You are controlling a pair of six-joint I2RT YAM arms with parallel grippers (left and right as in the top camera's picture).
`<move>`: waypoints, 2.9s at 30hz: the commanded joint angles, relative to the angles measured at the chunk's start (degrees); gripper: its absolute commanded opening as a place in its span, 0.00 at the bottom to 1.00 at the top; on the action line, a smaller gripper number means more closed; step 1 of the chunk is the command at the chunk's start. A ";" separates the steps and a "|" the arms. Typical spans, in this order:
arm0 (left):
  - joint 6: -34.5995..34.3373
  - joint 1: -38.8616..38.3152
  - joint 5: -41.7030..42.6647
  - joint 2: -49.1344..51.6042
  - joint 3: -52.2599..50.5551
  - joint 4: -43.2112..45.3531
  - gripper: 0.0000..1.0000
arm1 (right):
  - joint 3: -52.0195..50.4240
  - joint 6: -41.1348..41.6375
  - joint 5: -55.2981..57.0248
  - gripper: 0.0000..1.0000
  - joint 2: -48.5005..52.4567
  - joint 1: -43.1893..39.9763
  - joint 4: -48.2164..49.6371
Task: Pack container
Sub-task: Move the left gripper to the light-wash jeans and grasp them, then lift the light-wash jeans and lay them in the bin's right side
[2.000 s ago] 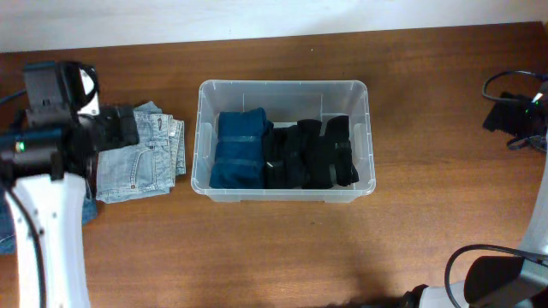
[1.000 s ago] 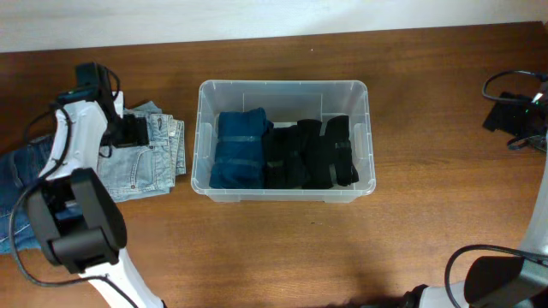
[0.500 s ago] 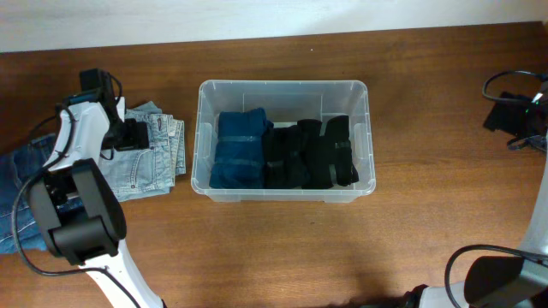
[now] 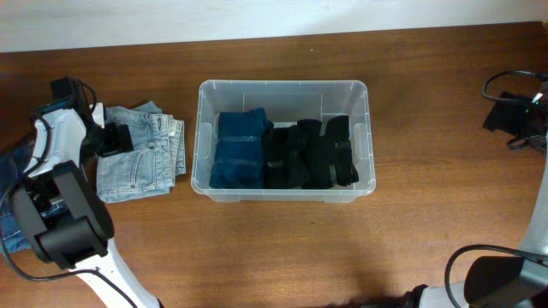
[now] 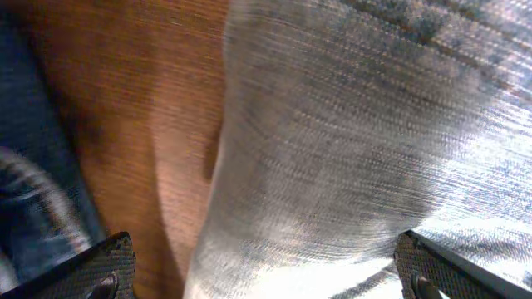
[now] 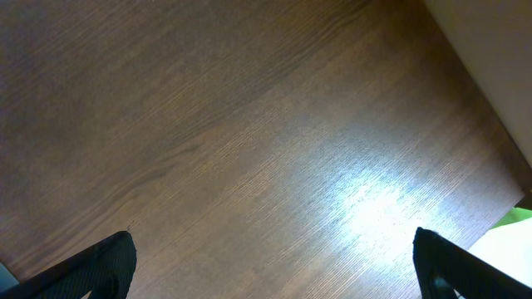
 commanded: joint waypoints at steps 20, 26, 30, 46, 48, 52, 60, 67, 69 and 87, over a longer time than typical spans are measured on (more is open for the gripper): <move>2.29 -0.35 11.19 6.21 0.28 -2.54 0.99 | 0.35 0.20 0.85 0.99 0.09 -0.13 0.00; 2.29 -0.35 11.21 6.25 -4.96 0.50 0.99 | 0.35 0.20 0.85 0.99 0.09 -0.13 0.00; 2.51 -0.35 12.94 6.25 -6.47 0.70 0.53 | 0.35 0.20 0.85 0.99 0.09 -0.13 0.00; 0.66 -0.20 18.91 6.19 18.43 -24.92 0.01 | 0.35 0.20 0.85 0.99 0.09 -0.13 0.00; -1.51 -0.35 18.91 6.14 28.41 -31.56 0.01 | 0.35 0.20 0.85 0.99 0.09 -0.13 0.00; -5.42 -0.94 18.88 6.12 49.81 -45.13 0.01 | 0.35 0.20 0.85 0.99 0.09 -0.15 0.00; -11.93 -11.80 19.19 -5.09 58.75 -45.55 0.01 | 0.35 0.20 0.85 0.99 0.09 -0.15 0.00; -20.13 -28.74 27.89 -10.19 58.75 -38.45 0.01 | 0.35 0.20 0.85 0.99 0.09 -0.13 0.00; -23.65 -34.10 27.87 -10.16 58.55 -36.26 0.01 | 0.35 0.20 0.85 0.99 0.09 -0.13 0.00; -50.84 -59.74 20.81 -7.30 34.62 -12.92 0.01 | 0.35 0.20 0.85 0.99 0.09 -0.13 0.00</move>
